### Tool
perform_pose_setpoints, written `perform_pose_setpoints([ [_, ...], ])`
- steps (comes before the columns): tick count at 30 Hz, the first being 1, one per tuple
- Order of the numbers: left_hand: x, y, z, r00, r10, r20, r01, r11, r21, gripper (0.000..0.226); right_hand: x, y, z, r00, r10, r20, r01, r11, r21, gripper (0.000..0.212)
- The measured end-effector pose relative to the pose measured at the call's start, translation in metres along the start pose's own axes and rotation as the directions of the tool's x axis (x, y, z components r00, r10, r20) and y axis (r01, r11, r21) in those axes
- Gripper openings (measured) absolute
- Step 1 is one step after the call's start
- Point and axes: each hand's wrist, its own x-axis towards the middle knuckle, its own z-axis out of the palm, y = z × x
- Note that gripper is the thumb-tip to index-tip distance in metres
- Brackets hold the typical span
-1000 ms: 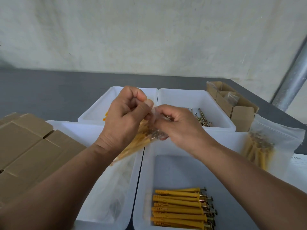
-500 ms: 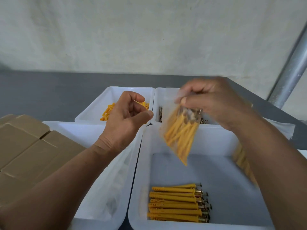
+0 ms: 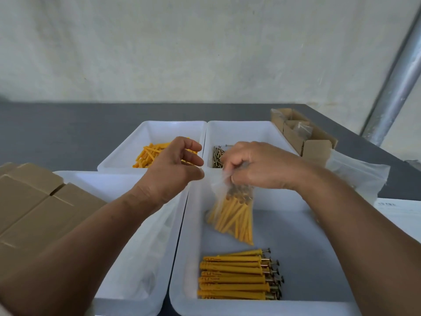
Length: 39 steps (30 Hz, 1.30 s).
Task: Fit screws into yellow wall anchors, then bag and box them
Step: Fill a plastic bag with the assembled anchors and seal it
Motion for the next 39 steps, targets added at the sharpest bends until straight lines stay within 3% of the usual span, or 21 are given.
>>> perform_pose_setpoints([
  [2,0.001,0.003,0.000,0.998,-0.037,0.059,0.034,0.998,0.056,0.046,0.002,0.001,0.002,0.999,0.034,-0.007,-0.034,0.998,-0.044,0.008],
  [7,0.006,0.018,-0.007,0.946,-0.160,0.283,0.092,0.967,0.239,0.065,0.005,0.005,-0.004,0.970,0.068,-0.232,-0.055,0.997,0.062,0.010],
  [10,0.012,0.028,-0.007,0.921,-0.233,0.313,0.110,0.924,0.366,0.074,0.006,0.005,-0.002,0.997,0.059,-0.048,-0.062,0.996,-0.064,0.013],
  [12,0.018,0.032,-0.003,0.917,-0.253,0.309,0.114,0.908,0.403,0.078,0.008,0.006,0.003,0.997,0.075,-0.013,-0.076,0.989,-0.129,0.015],
  [17,0.026,0.026,0.009,0.898,-0.283,0.337,0.139,0.910,0.392,0.086,0.013,0.013,0.000,0.947,0.131,-0.293,-0.109,0.990,0.091,0.011],
  [20,0.022,0.016,0.017,0.878,-0.245,0.412,0.116,0.942,0.315,0.086,0.014,0.015,-0.005,0.898,0.198,-0.392,-0.066,0.943,0.326,0.010],
  [24,0.017,0.011,0.028,0.875,-0.068,0.478,0.007,0.992,0.128,0.082,0.014,0.012,-0.011,0.900,0.214,-0.380,0.049,0.816,0.576,0.012],
  [29,0.010,0.011,0.044,0.891,0.164,0.422,-0.144,0.986,-0.079,0.064,0.016,0.007,-0.004,0.887,0.156,-0.434,0.142,0.802,0.580,0.015],
  [31,0.009,0.009,0.046,0.911,0.163,0.379,-0.105,0.980,-0.169,0.056,0.017,0.009,-0.004,0.893,0.139,-0.428,0.159,0.794,0.587,0.015],
  [34,0.010,0.007,0.042,0.939,0.101,0.328,0.011,0.947,-0.322,0.043,0.019,0.014,-0.009,0.885,0.196,-0.423,0.154,0.732,0.663,0.036],
  [37,0.011,0.006,0.040,0.957,0.022,0.290,0.119,0.880,-0.459,0.039,0.017,0.016,-0.012,0.919,0.232,-0.319,0.061,0.714,0.697,0.058],
  [39,0.013,0.006,0.037,0.964,-0.013,0.264,0.154,0.840,-0.520,0.041,0.015,0.015,-0.010,0.937,0.244,-0.248,-0.015,0.740,0.672,0.059],
])
